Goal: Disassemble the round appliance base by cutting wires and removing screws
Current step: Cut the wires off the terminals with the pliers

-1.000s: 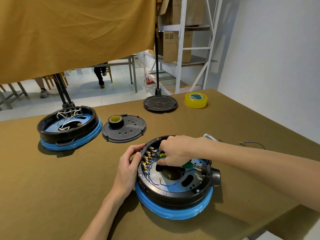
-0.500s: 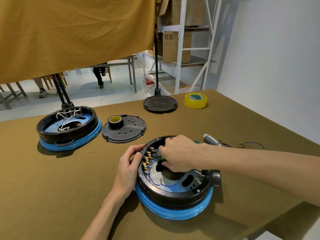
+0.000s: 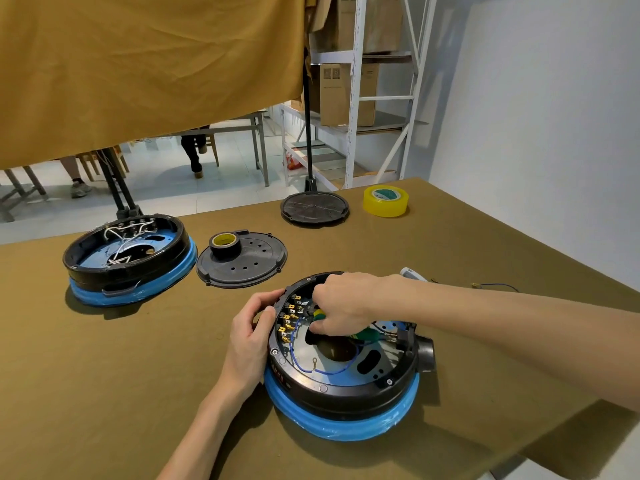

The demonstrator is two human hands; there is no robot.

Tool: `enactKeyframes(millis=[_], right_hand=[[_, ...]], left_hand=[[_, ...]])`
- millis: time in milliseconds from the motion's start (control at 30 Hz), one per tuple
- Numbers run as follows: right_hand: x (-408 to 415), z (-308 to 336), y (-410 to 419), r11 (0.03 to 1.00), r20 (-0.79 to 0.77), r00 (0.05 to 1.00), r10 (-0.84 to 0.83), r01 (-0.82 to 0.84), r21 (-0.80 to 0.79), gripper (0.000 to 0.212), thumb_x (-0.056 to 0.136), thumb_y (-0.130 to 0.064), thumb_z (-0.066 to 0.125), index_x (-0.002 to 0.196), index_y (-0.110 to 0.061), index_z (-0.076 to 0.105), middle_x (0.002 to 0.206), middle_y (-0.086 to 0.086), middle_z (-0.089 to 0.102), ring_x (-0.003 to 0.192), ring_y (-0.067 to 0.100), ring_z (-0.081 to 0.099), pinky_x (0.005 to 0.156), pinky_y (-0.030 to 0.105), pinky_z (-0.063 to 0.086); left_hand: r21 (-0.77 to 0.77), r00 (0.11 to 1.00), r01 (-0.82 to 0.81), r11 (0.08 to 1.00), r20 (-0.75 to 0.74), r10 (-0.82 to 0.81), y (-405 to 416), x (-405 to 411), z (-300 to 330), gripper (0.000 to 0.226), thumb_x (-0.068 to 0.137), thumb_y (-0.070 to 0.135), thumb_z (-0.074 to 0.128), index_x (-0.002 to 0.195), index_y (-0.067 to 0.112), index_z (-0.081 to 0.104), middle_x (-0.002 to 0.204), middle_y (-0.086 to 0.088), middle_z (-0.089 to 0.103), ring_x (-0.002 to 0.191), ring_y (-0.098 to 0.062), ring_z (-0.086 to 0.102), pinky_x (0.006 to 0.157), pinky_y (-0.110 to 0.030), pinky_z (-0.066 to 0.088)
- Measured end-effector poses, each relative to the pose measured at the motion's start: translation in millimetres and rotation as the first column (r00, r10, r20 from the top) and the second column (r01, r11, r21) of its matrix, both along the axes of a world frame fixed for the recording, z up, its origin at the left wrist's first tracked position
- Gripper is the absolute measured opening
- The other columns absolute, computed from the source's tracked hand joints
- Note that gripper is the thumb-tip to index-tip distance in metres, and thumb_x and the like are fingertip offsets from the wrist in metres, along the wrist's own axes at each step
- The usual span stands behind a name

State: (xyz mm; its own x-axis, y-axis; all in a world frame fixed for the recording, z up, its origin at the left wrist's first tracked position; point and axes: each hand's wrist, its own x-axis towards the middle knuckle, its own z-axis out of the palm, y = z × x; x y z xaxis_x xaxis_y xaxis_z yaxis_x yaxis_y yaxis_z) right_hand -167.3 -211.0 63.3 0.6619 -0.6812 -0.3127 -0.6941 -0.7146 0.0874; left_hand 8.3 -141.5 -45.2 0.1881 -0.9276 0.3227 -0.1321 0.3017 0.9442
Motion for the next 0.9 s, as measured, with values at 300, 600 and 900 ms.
enactKeyframes(millis=[300,600,900], right_hand=[[2.0,8.6,-9.9,0.998,-0.040,0.999,0.010,-0.007,0.063,0.043,0.098,-0.062,0.051,0.100,-0.018,0.047,0.082,-0.001,0.049,0.069,0.015,0.052,0.056,0.033,0.040],[-1.3,1.1,-3.4,1.000,-0.022,1.000,0.014,-0.014,0.010,0.047,0.100,-0.058,0.050,0.099,-0.011,0.054,0.082,0.004,0.057,0.070,0.023,0.058,0.061,0.036,0.050],[-2.9,-2.9,0.6,0.997,-0.026,0.999,0.036,-0.037,-0.065,0.045,0.101,-0.056,0.048,0.103,-0.012,0.052,0.079,0.003,0.053,0.068,0.024,0.055,0.056,0.031,0.043]], left_hand=[[0.023,1.000,-0.001,1.000,0.017,0.001,0.9,2.1,-0.2,0.035,0.096,0.032,0.047,0.125,0.021,0.065,0.113,0.015,0.073,0.109,-0.007,0.068,0.083,-0.023,0.057],[0.024,0.999,-0.011,1.000,0.047,0.010,-0.2,2.5,-2.8,0.027,0.105,0.022,0.048,0.127,0.020,0.064,0.113,0.018,0.072,0.109,-0.004,0.067,0.082,-0.019,0.056],[0.009,0.999,-0.003,1.000,0.034,0.002,1.7,1.5,-1.2,0.034,0.098,0.031,0.047,0.125,0.021,0.064,0.112,0.018,0.072,0.109,-0.004,0.068,0.082,-0.018,0.056]])
